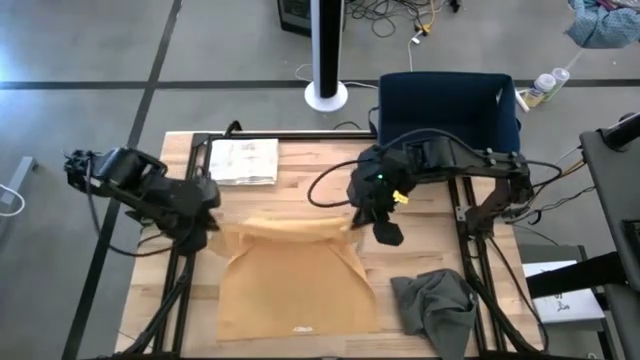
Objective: Fold towel
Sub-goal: Fold the yellow towel
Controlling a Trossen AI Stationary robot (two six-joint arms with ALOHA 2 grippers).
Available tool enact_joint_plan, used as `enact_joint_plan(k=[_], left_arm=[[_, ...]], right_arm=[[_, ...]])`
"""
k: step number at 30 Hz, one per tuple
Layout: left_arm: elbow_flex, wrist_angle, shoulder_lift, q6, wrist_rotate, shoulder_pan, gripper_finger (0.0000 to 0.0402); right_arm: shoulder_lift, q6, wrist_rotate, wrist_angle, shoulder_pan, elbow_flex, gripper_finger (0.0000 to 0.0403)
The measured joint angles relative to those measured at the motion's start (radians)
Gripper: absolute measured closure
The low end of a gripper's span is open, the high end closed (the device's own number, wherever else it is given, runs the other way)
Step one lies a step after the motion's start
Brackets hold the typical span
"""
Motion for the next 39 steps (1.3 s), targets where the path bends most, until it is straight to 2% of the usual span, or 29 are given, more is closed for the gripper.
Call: enact_joint_plan(k=[4, 8, 10, 11, 13, 16, 21, 24, 28, 33, 39], left_arm=[[-0.048, -0.011, 0.011, 0.117, -0.198, 0.18, 0.0401], [-0.097, 0.009, 0.01, 0.22, -0.4, 0.484, 0.0401], [-0.103, 0.045, 0.01, 0.315, -0.435, 0.653, 0.0401], [-0.106, 0.065, 0.011, 0.382, -0.404, 0.727, 0.0401], [-0.108, 0.121, 0.019, 0.496, -0.285, 0.833, 0.0401], [-0.117, 0.158, 0.025, 0.605, -0.132, 0.911, 0.0401], [-0.177, 0.158, 0.04, 0.673, -0.1, 0.917, 0.0401], [-0.214, 0.152, 0.038, 0.675, -0.02, 0.917, 0.0401], [-0.26, 0.145, -0.002, 0.646, 0.085, 0.876, 0.0401], [-0.301, 0.095, -0.062, 0.569, 0.163, 0.729, 0.0401], [-0.385, 0.093, -0.122, 0.333, 0.199, 0.473, 0.0401]], right_arm=[[0.032, -0.247, 0.336, 0.024, -0.093, -0.018, 0.0403], [0.089, -0.53, 0.551, 0.157, -0.214, -0.042, 0.0403], [0.117, -0.609, 0.566, 0.248, -0.275, -0.042, 0.0403], [0.128, -0.619, 0.546, 0.282, -0.299, -0.042, 0.0403], [0.147, -0.604, 0.448, 0.3, -0.34, -0.042, 0.0403], [0.18, -0.538, 0.308, 0.287, -0.369, -0.045, 0.0403], [0.208, -0.522, 0.24, 0.291, -0.378, -0.104, 0.0403], [0.205, -0.503, 0.206, 0.276, -0.376, -0.141, 0.0403], [0.174, -0.43, 0.092, 0.188, -0.371, -0.189, 0.0403], [0.113, -0.322, -0.053, 0.12, -0.319, -0.245, 0.0403], [0.081, -0.2, -0.093, 0.125, -0.207, -0.296, 0.0403]])
